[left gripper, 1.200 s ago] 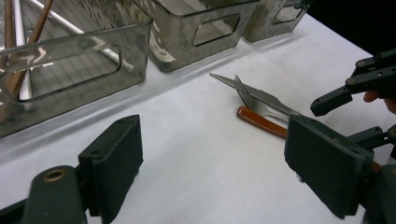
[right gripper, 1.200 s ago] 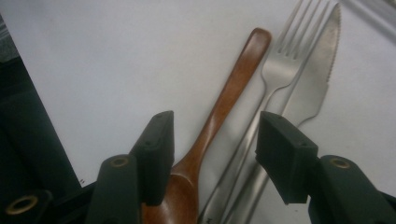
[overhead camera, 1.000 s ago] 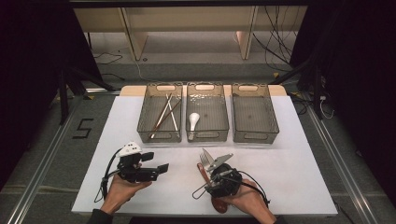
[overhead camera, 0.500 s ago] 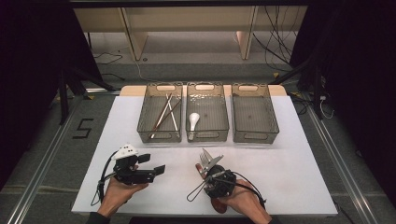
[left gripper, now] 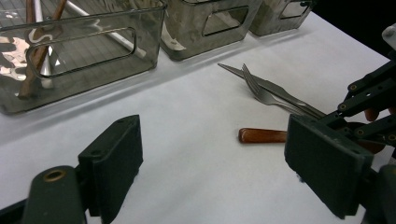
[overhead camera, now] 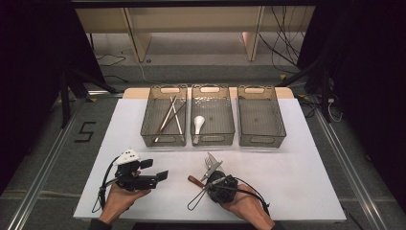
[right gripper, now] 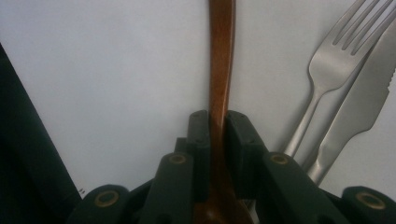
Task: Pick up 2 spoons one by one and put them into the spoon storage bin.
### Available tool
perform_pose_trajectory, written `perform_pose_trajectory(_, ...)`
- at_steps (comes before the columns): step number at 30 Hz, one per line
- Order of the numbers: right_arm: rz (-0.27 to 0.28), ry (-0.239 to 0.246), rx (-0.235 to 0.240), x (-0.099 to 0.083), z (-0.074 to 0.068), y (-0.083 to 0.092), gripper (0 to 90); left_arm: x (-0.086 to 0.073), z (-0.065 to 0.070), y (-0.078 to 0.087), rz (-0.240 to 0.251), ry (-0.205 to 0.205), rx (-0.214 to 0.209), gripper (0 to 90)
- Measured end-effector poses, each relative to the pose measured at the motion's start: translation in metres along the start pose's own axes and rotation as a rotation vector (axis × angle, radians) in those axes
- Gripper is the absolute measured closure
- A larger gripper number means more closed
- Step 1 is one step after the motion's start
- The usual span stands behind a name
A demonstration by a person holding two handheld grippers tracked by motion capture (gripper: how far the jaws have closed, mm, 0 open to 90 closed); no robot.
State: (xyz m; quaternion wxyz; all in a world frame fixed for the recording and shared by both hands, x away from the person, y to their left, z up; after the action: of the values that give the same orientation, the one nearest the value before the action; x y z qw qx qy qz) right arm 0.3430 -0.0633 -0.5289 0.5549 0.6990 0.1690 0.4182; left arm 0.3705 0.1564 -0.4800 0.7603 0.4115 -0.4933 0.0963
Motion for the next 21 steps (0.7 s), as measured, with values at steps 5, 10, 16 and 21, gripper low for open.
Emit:
perform_pose_trajectory(5, -0.002, 0.028, 0.016, 0.001, -0.001, 0.001, 81.6, -0.002, -0.002, 0.001, 0.001, 0.005, 0.004, 18.9)
perform_pose_trajectory(10, 0.017, 0.037, 0.022, 0.003, 0.004, 0.008, 82.0, -0.003, -0.004, 0.003, 0.016, 0.008, 0.014, 18.9)
perform_pose_trajectory(16, 0.069, 0.029, 0.032, 0.010, 0.016, 0.022, 82.2, -0.005, -0.008, 0.007, 0.034, -0.004, 0.031, 18.9)
perform_pose_trajectory(21, 0.121, -0.010, 0.028, 0.020, 0.032, 0.035, 82.2, -0.004, -0.009, 0.010, 0.056, -0.013, 0.038, 18.8)
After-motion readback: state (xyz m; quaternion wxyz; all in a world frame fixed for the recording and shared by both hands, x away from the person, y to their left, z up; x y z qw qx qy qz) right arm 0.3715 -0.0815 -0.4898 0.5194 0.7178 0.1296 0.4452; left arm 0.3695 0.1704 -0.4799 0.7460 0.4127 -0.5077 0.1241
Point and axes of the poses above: each handheld gripper's, and its own axes: y roughly backward along the jaws, x roughly out of its top, z roughly to its right, the point moved 7 cm from there along -y, roughly forward along the jaws, and after that the axes turned 6 degrees about -y, right-handed, at the moved point
